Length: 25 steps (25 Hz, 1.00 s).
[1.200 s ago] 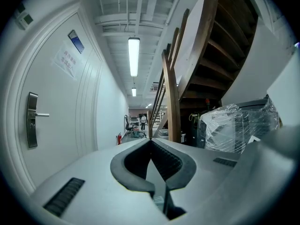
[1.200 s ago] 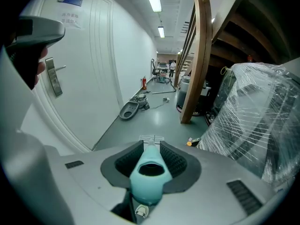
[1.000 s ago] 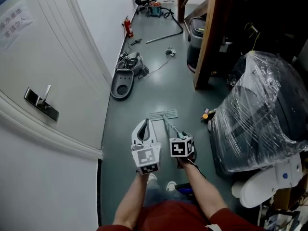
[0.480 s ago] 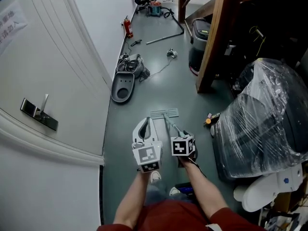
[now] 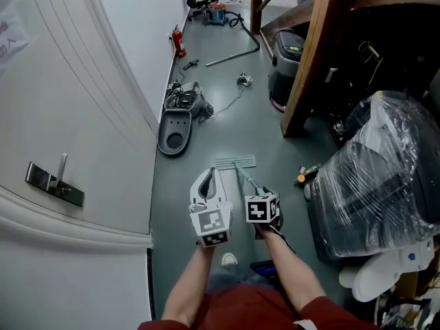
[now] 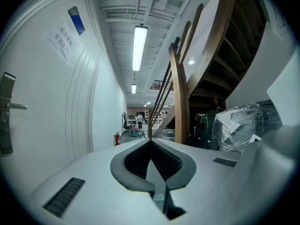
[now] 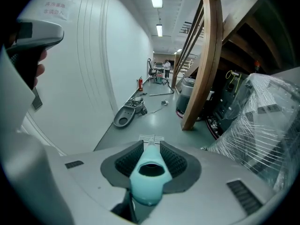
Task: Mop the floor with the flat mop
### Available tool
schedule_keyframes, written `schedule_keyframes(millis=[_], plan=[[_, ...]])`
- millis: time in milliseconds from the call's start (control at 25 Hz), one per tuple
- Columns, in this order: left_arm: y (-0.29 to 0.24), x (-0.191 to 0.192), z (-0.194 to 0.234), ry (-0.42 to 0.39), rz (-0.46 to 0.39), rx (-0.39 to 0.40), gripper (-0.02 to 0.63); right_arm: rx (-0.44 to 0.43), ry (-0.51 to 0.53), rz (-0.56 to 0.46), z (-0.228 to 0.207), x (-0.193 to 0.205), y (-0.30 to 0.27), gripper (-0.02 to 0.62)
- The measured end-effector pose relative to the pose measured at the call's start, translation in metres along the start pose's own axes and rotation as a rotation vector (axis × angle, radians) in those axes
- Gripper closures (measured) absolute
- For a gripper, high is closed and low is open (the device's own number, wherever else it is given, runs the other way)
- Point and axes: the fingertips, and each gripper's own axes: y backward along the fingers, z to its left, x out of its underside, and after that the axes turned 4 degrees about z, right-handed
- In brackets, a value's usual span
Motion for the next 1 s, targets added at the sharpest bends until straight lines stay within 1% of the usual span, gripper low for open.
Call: schedule_keyframes(millis=[200, 480, 760, 1000], plan=[[-0.024, -0.005, 0.021, -0.005, -0.006, 0.011, 0.591, 0.007, -0.021, -0.004, 0.010, -0.024, -0.016, 0.476], [-0.064, -0.007, 0.035, -0.002, 0.007, -0.003, 0.591, 0.005, -0.008, -0.004, 0.007, -0.059, -0.044, 0.476], [-0.102, -0.018, 0.032, 0.005, 0.002, -0.018, 0.591, -0.003, 0.009, -0.007, -0.008, -0.090, -0.065, 0.476], [-0.112, -0.016, 0.025, 0.007, 0.007, -0.014, 0.591, -0.005, 0.012, -0.003, -0.016, -0.096, -0.071, 0.476]])
